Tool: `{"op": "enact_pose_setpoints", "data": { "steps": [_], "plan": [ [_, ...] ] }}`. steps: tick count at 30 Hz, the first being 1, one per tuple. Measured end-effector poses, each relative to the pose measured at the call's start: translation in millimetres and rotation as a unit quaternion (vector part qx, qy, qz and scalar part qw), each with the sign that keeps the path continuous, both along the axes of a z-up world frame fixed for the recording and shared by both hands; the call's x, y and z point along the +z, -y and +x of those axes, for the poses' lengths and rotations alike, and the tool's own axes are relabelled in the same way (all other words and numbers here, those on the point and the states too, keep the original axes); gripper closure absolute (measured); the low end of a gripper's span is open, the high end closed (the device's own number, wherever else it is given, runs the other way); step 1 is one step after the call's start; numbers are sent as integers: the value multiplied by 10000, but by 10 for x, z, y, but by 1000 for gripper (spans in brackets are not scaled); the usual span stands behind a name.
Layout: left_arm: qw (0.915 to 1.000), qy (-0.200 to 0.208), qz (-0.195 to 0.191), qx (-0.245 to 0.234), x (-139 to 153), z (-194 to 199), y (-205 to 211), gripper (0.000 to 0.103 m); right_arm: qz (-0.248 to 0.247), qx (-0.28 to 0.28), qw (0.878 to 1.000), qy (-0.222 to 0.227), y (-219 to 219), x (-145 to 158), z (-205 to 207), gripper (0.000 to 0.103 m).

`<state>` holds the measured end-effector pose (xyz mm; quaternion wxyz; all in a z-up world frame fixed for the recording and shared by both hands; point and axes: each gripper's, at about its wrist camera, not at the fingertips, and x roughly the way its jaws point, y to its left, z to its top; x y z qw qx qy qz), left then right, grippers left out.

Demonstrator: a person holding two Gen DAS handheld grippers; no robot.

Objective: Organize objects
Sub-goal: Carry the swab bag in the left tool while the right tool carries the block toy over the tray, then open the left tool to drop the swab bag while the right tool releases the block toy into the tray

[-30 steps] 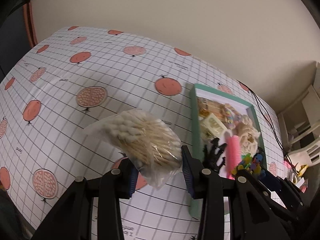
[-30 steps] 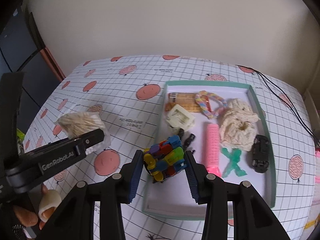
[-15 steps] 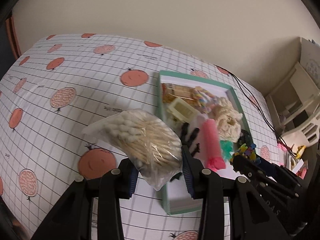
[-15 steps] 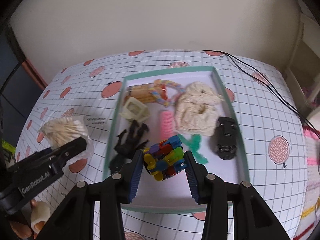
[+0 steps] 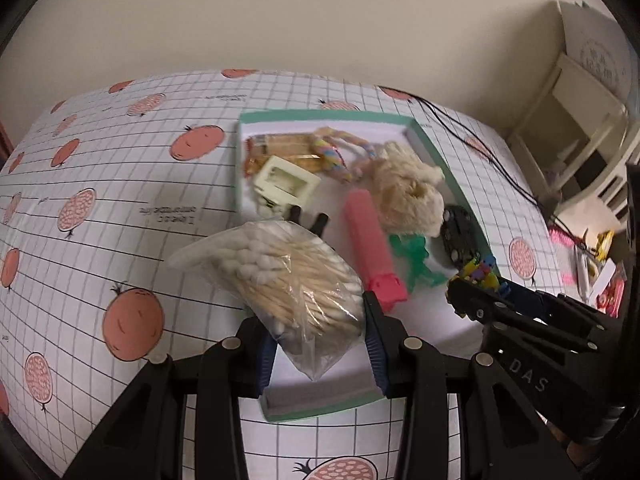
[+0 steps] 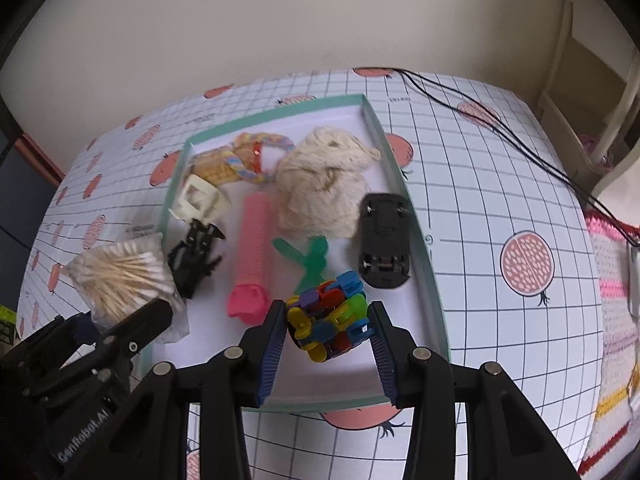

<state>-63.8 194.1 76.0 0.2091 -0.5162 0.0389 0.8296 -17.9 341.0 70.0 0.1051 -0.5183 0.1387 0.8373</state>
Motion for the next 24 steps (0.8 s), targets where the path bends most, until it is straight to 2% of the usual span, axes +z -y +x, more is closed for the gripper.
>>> {"op": "enact_pose_setpoints", "data": {
  "steps": [9,24],
  "plan": [
    [9989,462,-14,-17,-237,-11,-88,62,21,3,9999,160,7,-86,-10,59],
    [9987,508,2,-19,-247,19,-94,61,45,-21,10000,71,22,-27,-13,56]
  ]
}}
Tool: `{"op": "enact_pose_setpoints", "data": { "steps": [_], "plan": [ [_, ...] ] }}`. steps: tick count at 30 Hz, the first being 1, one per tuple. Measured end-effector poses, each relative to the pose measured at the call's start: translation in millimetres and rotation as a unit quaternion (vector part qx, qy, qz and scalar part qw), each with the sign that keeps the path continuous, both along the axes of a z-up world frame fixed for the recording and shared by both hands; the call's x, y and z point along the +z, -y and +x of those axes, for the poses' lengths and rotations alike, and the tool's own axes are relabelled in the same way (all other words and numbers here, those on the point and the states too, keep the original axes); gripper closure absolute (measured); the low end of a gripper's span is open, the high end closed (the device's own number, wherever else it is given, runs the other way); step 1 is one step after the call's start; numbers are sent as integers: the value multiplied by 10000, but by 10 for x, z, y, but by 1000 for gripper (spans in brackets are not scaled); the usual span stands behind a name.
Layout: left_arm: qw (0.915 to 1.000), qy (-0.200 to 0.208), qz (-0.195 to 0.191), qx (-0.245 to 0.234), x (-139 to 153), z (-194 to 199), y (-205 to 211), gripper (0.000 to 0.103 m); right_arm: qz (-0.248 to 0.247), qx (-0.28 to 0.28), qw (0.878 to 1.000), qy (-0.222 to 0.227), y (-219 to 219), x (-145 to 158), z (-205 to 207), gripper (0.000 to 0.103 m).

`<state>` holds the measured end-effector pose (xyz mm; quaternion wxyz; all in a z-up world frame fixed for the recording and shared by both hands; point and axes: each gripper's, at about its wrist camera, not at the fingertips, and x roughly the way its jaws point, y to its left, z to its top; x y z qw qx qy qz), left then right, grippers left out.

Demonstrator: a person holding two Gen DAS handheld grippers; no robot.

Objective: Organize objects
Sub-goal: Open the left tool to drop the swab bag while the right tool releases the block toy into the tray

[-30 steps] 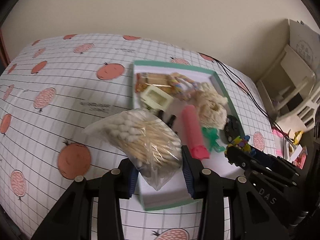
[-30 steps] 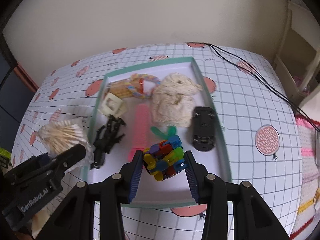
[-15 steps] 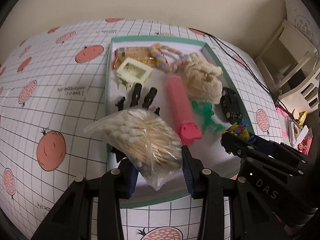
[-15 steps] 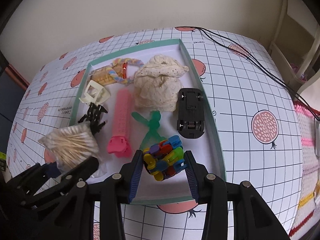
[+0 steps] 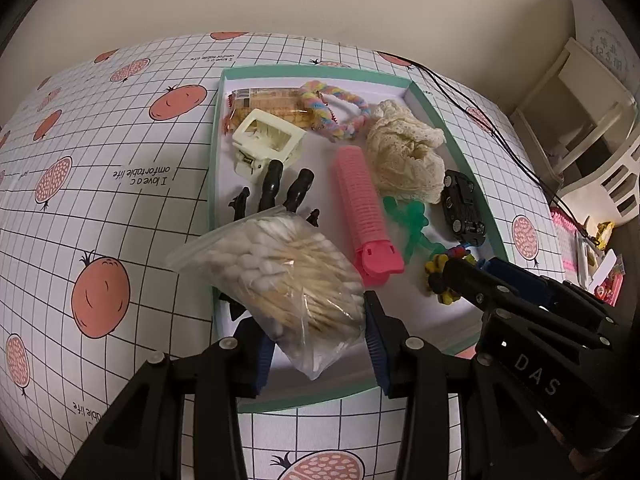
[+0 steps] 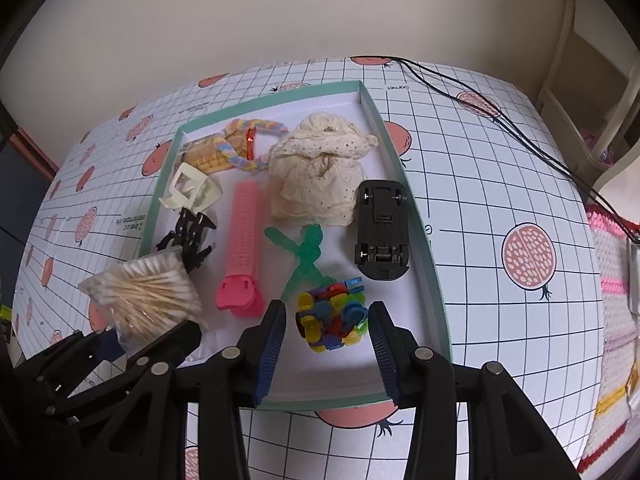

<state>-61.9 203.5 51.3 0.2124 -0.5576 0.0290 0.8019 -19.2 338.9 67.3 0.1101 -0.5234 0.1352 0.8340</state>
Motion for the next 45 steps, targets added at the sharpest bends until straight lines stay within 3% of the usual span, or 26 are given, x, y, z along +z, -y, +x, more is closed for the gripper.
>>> {"op": "enact_pose_setpoints", "data": {
  "steps": [11,20,23,26,28,32,34,40,42,45],
  "plan": [
    [9995,-83,196,215,87,-22,84,56,-14,-24,9998,-204,22,82,5,56],
    [9959,-535,88,722,218,-86,283,55,-14,55,9997,-249,90,89,-18,56],
    [9935,-517,144,1005,220,-138,400,54,22,92,9995,-308,123,98,-29,39],
    [9897,-549,117,1316,213,-169,522,52,24,153,9992,-357,163,109,-48,37],
    [9878,-583,42,1446,190,-192,551,35,72,153,9992,-365,183,107,-61,34],
    [9834,-672,-48,1685,177,-214,658,29,86,155,9992,-365,196,89,-74,30],
    [9809,-694,-5,1818,171,-223,722,14,95,181,9991,-383,201,86,-81,24],
    [9793,-722,-106,1887,130,-258,798,7,38,200,9985,-505,212,104,-80,7],
    [9791,-638,-44,1928,97,-276,832,0,54,204,9983,-535,225,110,-82,1],
    [9774,-687,-14,2000,100,-273,861,0,52,152,9983,-555,225,111,-81,0]
  ]
}}
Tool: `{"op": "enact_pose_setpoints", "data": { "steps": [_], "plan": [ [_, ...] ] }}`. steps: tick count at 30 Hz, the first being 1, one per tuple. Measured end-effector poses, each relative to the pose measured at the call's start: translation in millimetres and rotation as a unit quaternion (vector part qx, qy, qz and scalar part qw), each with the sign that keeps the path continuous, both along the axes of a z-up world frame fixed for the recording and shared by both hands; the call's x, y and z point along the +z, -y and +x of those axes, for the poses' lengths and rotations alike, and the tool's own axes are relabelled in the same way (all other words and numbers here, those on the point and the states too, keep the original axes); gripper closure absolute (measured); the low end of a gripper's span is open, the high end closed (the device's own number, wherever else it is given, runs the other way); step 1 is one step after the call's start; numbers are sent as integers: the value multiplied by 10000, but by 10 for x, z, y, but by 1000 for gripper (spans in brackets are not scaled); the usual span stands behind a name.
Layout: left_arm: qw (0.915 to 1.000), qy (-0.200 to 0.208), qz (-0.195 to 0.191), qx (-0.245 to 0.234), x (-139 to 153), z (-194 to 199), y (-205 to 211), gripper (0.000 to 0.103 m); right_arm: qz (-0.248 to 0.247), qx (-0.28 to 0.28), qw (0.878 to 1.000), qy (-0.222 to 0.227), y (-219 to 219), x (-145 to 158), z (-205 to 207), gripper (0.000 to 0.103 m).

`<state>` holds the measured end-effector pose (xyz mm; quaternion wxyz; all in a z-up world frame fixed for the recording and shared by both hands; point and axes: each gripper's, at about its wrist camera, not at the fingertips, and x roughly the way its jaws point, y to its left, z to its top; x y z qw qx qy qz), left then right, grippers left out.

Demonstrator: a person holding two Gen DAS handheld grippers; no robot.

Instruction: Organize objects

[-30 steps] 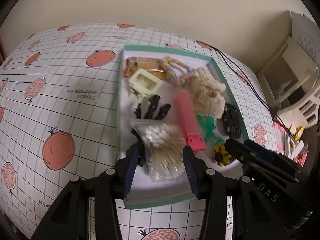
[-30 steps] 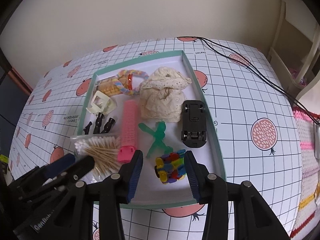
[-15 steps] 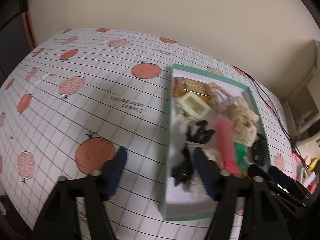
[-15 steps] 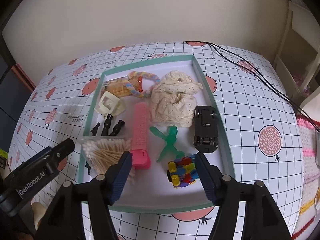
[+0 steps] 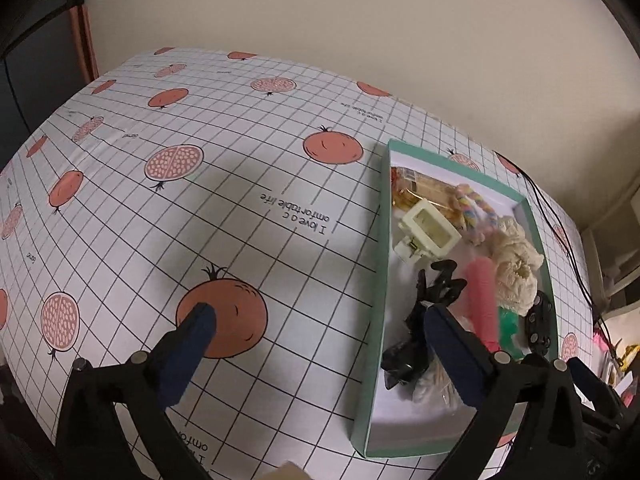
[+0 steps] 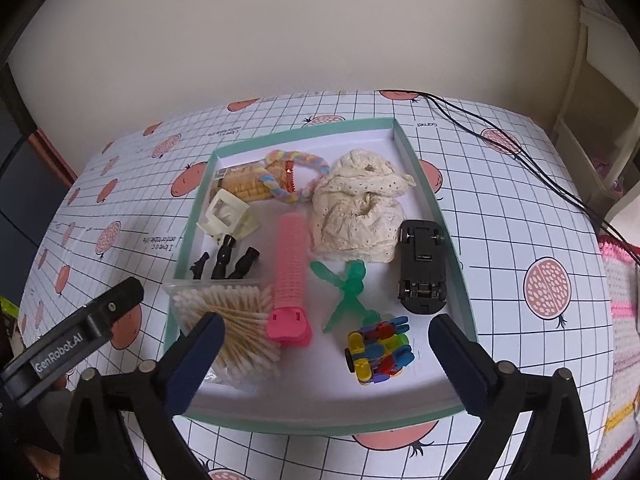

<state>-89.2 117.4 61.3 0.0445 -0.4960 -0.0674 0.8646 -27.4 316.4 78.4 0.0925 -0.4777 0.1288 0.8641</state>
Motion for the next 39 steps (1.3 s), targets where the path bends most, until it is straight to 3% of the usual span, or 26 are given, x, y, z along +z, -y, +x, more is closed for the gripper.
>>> {"op": "enact_pose_setpoints", "data": {
  "steps": [10,16,22,33,39],
  "plan": [
    [9995,-226,191,-74,100,-15,61,0,-14,-67,9998,-180,28,69,-13,0],
    [9995,-296,31,-49,167,13,146,0,-15,-141,9995,-275,105,142,34,0],
    [9971,-718,-215,-93,369,151,259,0,-33,-276,9989,-365,150,221,166,0],
    [9921,-1238,104,-183,695,449,554,0,194,-283,9969,-711,364,438,460,0],
    [9927,-1158,170,-292,720,595,619,0,373,-252,9957,-809,514,476,582,0]
  ]
}}
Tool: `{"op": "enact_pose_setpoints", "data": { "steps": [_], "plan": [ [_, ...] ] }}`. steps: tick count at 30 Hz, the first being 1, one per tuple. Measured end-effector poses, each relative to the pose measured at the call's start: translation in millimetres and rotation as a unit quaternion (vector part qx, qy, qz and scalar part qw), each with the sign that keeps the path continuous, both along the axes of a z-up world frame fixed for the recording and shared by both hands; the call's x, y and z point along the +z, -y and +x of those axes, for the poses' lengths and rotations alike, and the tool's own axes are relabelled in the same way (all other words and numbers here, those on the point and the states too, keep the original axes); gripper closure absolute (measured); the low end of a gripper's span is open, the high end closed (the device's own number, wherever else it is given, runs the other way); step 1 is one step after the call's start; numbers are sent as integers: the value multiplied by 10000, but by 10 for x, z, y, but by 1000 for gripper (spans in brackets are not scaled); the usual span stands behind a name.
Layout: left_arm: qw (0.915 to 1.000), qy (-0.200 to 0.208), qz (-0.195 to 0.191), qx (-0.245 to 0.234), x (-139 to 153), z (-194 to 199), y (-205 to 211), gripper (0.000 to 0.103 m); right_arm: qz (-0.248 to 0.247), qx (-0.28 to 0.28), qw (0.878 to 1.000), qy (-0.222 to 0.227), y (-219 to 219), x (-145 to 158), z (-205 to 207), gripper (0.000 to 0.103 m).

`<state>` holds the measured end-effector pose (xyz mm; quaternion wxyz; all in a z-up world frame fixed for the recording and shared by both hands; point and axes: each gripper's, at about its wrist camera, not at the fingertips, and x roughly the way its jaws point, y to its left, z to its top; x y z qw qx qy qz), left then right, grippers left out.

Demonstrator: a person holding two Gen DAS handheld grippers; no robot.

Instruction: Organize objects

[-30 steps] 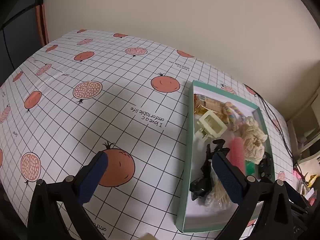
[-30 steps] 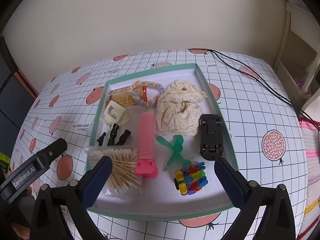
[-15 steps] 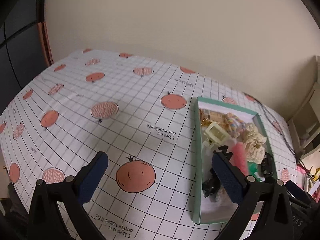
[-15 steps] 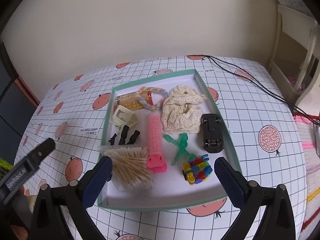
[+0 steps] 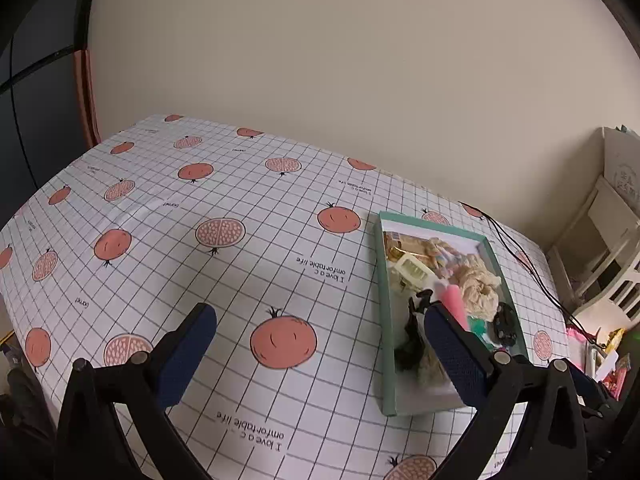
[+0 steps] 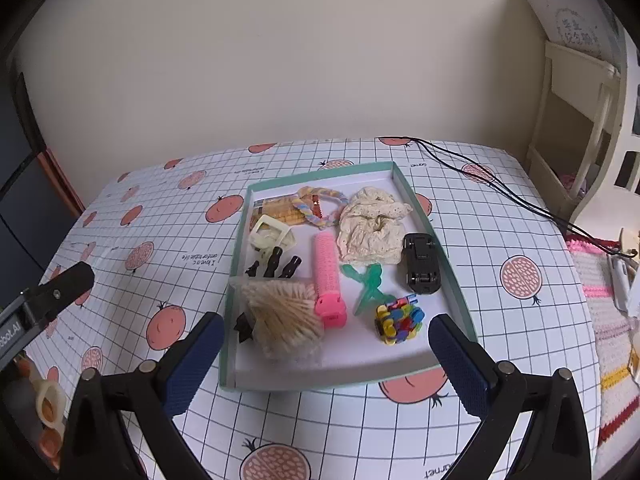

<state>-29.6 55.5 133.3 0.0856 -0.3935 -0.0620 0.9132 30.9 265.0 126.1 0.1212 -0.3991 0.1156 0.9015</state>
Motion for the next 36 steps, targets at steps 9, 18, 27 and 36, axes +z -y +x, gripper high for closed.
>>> {"op": "enact_pose_setpoints", "data": {
  "steps": [9,18,27,36],
  "plan": [
    [9999,2,16,156,-44,209,177,0,149,-10,9999,35,143,-64,144,0],
    [9995,225,-4,216,-341,349,323,0,-55,108,9998,165,317,-329,274,0],
    [9978,233,-601,168,-901,569,330,0,158,181,9984,510,421,-702,401,0],
    [9945,561,-876,149,-1283,552,389,0,94,-3,9963,849,355,-1092,459,0]
  ]
}}
